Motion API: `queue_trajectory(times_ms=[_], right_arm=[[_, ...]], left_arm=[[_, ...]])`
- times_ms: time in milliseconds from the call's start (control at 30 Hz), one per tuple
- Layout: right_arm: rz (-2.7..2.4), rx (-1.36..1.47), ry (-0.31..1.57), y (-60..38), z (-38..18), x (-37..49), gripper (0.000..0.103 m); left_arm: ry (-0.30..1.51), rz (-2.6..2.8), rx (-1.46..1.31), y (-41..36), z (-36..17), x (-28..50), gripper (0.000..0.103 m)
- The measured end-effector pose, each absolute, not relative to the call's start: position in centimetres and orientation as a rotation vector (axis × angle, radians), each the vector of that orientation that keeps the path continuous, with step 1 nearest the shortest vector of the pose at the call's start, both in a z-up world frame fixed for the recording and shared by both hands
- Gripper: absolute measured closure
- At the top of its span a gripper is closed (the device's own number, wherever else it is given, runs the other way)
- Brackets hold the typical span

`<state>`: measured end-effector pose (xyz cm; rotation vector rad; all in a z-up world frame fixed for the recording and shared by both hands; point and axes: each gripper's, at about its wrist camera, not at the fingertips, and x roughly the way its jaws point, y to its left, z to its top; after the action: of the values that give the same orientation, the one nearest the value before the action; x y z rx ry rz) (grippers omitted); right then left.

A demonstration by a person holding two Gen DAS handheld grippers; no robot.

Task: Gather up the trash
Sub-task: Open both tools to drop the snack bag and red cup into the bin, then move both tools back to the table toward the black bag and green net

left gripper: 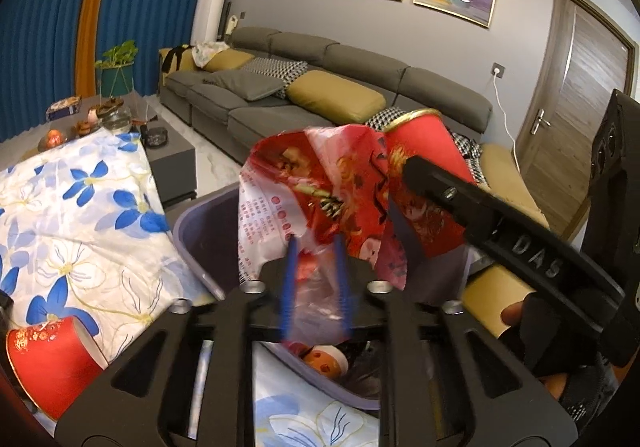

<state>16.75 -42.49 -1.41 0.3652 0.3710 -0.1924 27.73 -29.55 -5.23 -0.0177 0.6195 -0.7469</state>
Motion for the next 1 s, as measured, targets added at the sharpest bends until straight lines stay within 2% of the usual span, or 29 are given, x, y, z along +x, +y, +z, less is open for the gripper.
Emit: queue_trajectory(times_ms=[67,133,200,267,600,633,1000], right_arm=[[-0.182,0.389,0.365,-42.8,-1.5,16.6,0.025],[-0.187,0.405,0.358,-43.2,-1.4,16.4,0.025],[-0.192,0.411,0.345,-43.3,-1.2,16.0,0.025],[-0.194,0.416,0.327,-43.3,-0.7,15.4,0.022],[-0.173,0.287,0.236,-39.2,1.3,12.2,0.011],[-0.16,0.28,0.236,-38.7,1.3,12.1,0.007],[0.071,0.148,0.31,-27.9,0.1,12.8,0.007]], left_arm=[[0.624,-0.724,-0.031,-28.9,-5.6,27.9,0.044],[0.619,-0.691,-0.03,-28.3,-5.9,27.9,0.036],[0.623,-0.653,-0.047,-27.2,-6.0,27.9,0.025],[0.607,-0.615,-0.061,-26.2,-5.7,27.5,0.02],[0.487,-0.424,-0.067,-19.6,-2.6,22.9,0.012],[0.478,-0.389,-0.076,-18.2,-2.3,22.3,0.012],[0.46,-0.093,-0.058,-5.6,-2.9,18.5,0.011]])
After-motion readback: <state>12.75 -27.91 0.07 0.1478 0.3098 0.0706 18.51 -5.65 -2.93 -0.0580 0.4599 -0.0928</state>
